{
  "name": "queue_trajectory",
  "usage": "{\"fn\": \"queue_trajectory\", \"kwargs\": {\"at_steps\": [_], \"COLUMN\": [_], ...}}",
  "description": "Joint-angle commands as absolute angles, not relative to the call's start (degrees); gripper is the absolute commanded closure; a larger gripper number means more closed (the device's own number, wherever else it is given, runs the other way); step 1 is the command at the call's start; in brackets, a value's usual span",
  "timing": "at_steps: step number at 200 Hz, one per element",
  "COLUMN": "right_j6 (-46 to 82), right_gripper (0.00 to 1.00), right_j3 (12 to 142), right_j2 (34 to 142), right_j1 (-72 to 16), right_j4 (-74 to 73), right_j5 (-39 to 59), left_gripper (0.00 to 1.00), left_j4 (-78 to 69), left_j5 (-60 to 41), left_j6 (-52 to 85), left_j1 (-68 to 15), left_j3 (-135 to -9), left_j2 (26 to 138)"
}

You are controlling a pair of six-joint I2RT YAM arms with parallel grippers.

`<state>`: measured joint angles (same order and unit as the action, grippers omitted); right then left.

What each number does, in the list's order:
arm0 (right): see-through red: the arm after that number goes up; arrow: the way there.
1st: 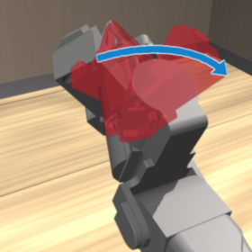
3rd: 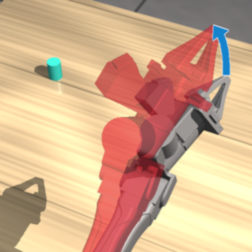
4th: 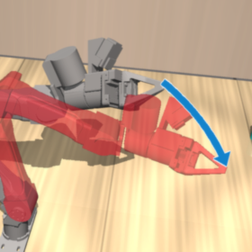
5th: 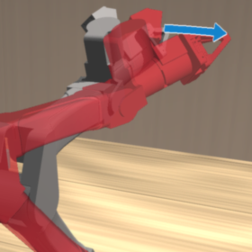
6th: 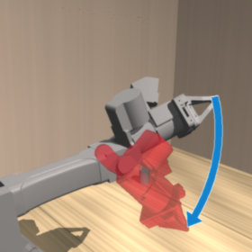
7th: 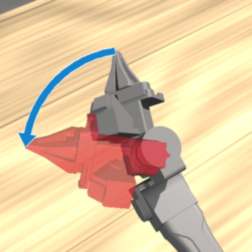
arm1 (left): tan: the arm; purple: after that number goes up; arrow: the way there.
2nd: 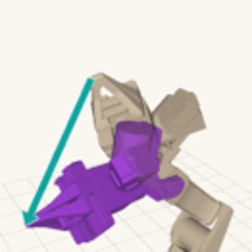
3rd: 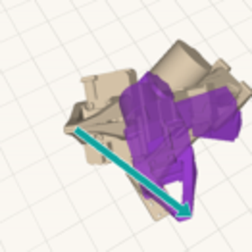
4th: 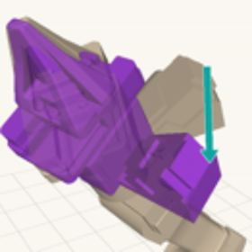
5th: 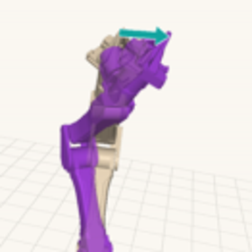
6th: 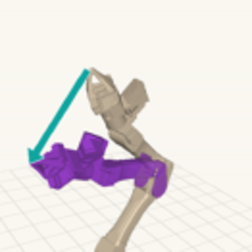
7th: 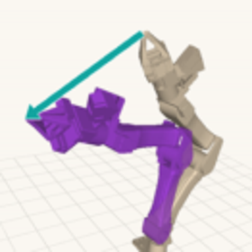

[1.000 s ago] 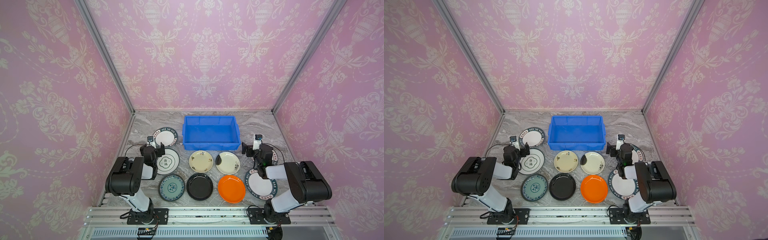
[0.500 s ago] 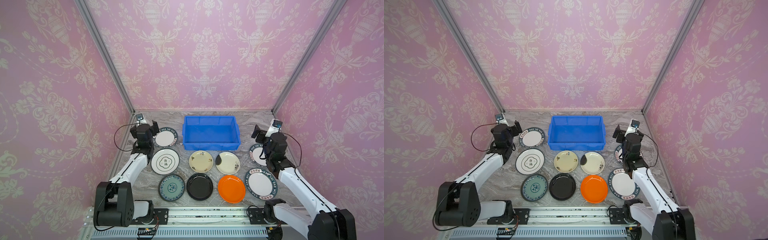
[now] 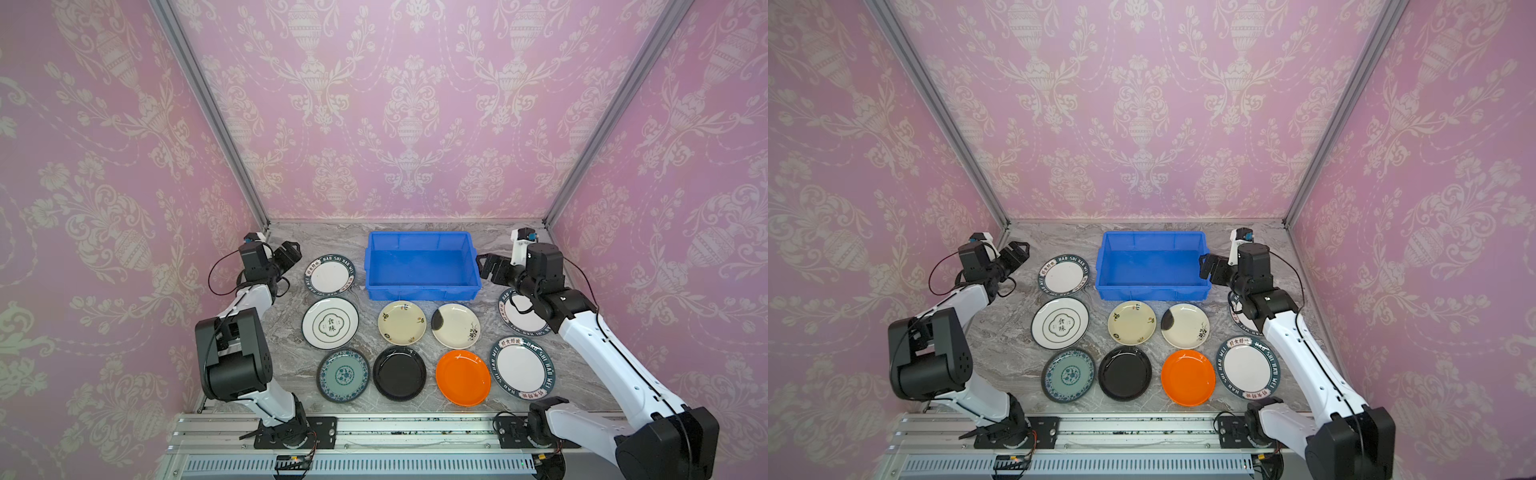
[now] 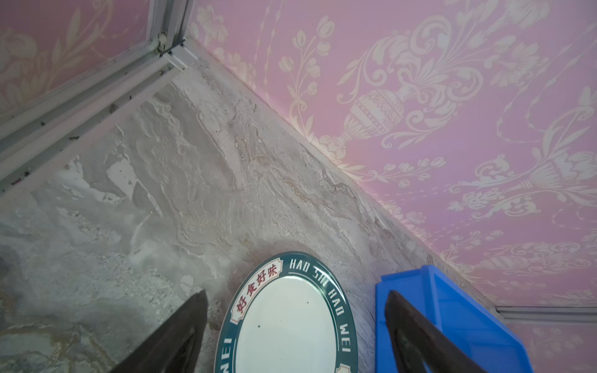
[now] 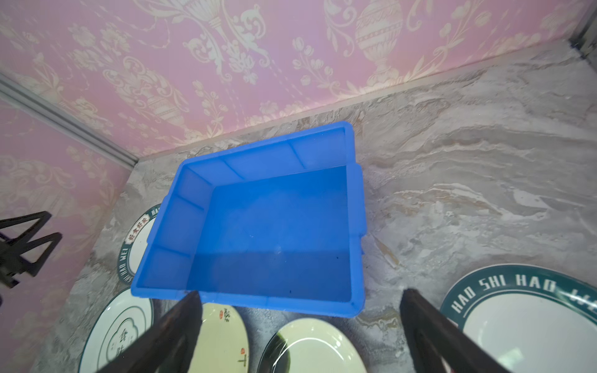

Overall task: Place the plates into the plastic bin on the countertop
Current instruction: 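Lower the left gripper onto the green-rimmed plate while the right gripper nears the bin, then close the left gripper on the green-rimmed plate's rim and tilt it upright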

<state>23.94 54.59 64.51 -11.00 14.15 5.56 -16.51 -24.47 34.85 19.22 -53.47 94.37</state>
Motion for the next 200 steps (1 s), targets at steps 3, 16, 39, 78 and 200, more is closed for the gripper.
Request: {"fn": "queue_trajectory", "kwargs": {"at_steps": [3, 16, 39, 78, 200], "right_j6": [26.8, 27.4, 27.7, 27.5, 26.6], "right_gripper": [0.06, 0.07, 0.08, 0.12, 0.1], "right_j3": [54.6, 54.1, 54.2, 53.6, 53.0], "right_j2": [64.6, 64.9, 66.4, 66.5, 66.5], "right_j1": [-11.6, -11.7, -11.7, -11.7, -11.7], "right_j4": [16.8, 16.5, 16.7, 16.3, 15.1], "right_j5": [11.2, 11.6, 11.5, 11.1, 6.8], "left_gripper": [0.17, 0.22, 0.3, 0.42, 0.57], "left_j4": [-19.0, -18.2, -17.7, -15.7, -16.7], "left_j5": [-32.1, -33.2, -33.8, -33.2, -38.6], "left_j6": [39.0, 38.6, 38.3, 35.5, 34.2], "left_j1": [20.9, 21.2, 21.4, 21.4, 21.2], "left_j3": [-51.9, -52.1, -52.2, -52.3, -53.7], "left_j2": [96.7, 98.7, 102.4, 105.0, 111.8]}}
